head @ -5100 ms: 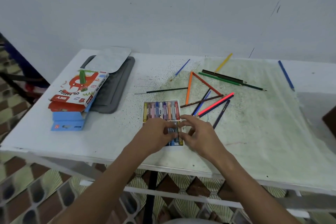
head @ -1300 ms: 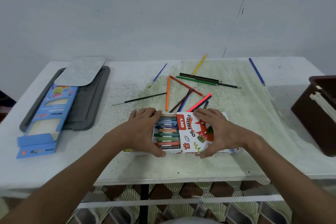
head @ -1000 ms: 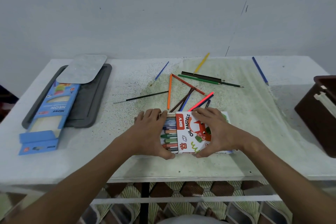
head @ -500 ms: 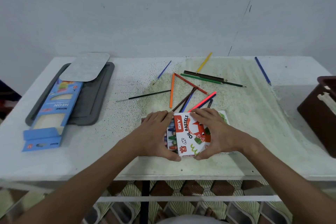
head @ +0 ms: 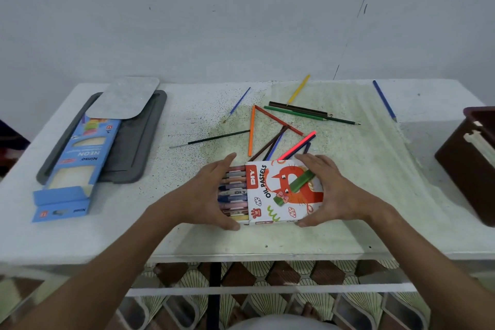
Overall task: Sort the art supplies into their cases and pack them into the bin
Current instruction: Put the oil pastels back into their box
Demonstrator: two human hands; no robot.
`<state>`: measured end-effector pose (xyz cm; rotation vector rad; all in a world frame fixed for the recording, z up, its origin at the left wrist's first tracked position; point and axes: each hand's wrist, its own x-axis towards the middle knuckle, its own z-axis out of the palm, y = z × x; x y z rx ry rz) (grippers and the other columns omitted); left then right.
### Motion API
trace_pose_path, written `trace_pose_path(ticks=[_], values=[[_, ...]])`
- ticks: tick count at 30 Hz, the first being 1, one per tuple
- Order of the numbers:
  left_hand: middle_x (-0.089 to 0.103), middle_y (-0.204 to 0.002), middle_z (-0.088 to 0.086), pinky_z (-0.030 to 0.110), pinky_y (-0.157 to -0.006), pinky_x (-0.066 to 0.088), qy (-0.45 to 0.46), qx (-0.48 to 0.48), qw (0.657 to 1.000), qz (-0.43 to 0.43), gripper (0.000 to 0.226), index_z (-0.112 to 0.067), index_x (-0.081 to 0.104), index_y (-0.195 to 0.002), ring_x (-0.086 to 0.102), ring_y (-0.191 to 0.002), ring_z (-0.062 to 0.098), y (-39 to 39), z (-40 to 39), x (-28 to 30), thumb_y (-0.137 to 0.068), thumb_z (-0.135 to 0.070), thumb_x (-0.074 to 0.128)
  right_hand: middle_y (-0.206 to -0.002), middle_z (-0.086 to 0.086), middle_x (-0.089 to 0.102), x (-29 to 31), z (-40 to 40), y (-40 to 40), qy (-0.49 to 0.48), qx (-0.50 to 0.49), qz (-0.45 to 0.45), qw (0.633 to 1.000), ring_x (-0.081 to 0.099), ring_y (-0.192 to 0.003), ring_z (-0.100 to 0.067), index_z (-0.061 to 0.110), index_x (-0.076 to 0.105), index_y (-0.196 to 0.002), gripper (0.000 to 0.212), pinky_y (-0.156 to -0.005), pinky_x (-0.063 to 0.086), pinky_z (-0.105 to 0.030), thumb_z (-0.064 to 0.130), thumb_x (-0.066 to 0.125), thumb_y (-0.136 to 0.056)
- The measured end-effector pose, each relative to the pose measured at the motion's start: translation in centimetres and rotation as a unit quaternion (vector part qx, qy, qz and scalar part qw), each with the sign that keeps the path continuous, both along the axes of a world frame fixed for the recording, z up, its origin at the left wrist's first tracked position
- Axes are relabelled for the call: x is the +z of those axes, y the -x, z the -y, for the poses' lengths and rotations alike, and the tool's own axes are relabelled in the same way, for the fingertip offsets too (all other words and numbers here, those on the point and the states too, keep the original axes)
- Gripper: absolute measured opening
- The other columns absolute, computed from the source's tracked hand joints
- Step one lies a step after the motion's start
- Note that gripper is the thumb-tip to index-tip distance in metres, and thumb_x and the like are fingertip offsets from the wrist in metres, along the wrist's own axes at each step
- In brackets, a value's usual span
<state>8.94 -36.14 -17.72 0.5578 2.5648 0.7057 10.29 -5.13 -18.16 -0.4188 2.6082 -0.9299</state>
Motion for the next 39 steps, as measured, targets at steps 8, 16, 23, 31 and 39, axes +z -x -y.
trace_pose_path(ticks=[8,16,23,31,39], values=[[0.007,-0.156,-0.009,0.044,-0.115,0.024,-0.022,0.004,1.0,-0.015,0.14,-0.04,-0.011,-0.147,0.012,-0.143,0.015,-0.3,-0.8,-0.1,-0.048,-0.064,0.084,-0.149,0.029,0.0,-0.2,0.3,-0.4,0.008,-0.004,-0.014,1.0,-0.012,-0.142,-0.002,0.044,0.006,-0.146,0.128,-0.115,0.007,-0.04,0.054,0.089,-0.048],[0.053,-0.111,-0.016,0.021,-0.08,0.043,-0.09,0.145,0.984,0.05,0.129,-0.034,0.006,-0.15,0.053,-0.101,0.001,-1.1,1.3,-0.4,-0.05,-0.068,0.079,-0.151,0.016,0.02,-1.4,-1.9,-2.1,0.094,-0.08,0.005,0.992,0.018,-0.141,-0.007,0.048,0.005,-0.146,0.134,-0.117,0.023,-0.045,0.049,0.093,-0.044],[0.069,-0.102,-0.005,0.031,-0.08,0.057,-0.218,0.188,0.956,0.057,0.104,-0.035,0.014,-0.149,0.068,-0.089,0.009,-1.1,-0.7,0.1,-0.07,-0.028,0.083,-0.138,0.011,0.046,-2.2,-1.2,-2.2,0.163,-0.102,0.0,0.981,0.051,-0.122,-0.008,0.045,0.009,-0.147,0.132,-0.104,0.045,-0.042,0.043,0.094,-0.046],[0.073,-0.098,-0.011,0.021,-0.077,0.055,-0.26,0.189,0.946,0.041,0.085,-0.032,0.025,-0.146,0.068,-0.09,0.005,-1.8,-2.3,0.2,-0.079,-0.01,0.07,-0.142,0.012,0.039,-2.6,-0.3,-2.5,0.143,-0.116,-0.021,0.983,0.043,-0.128,-0.012,0.051,0.01,-0.145,0.129,-0.105,0.042,-0.046,0.051,0.092,-0.044],[0.074,-0.089,-0.004,0.038,-0.081,0.058,-0.221,0.254,0.94,0.055,0.039,-0.02,0.063,-0.117,0.071,-0.082,0.012,-1.0,-2.0,0.3,-0.08,-0.011,0.064,-0.157,0.018,-0.007,-1.3,-0.4,-1.9,0.025,-0.079,-0.027,0.996,-0.005,-0.143,-0.007,0.04,0.0,-0.148,0.137,-0.116,0.009,-0.044,0.055,0.089,-0.044]])
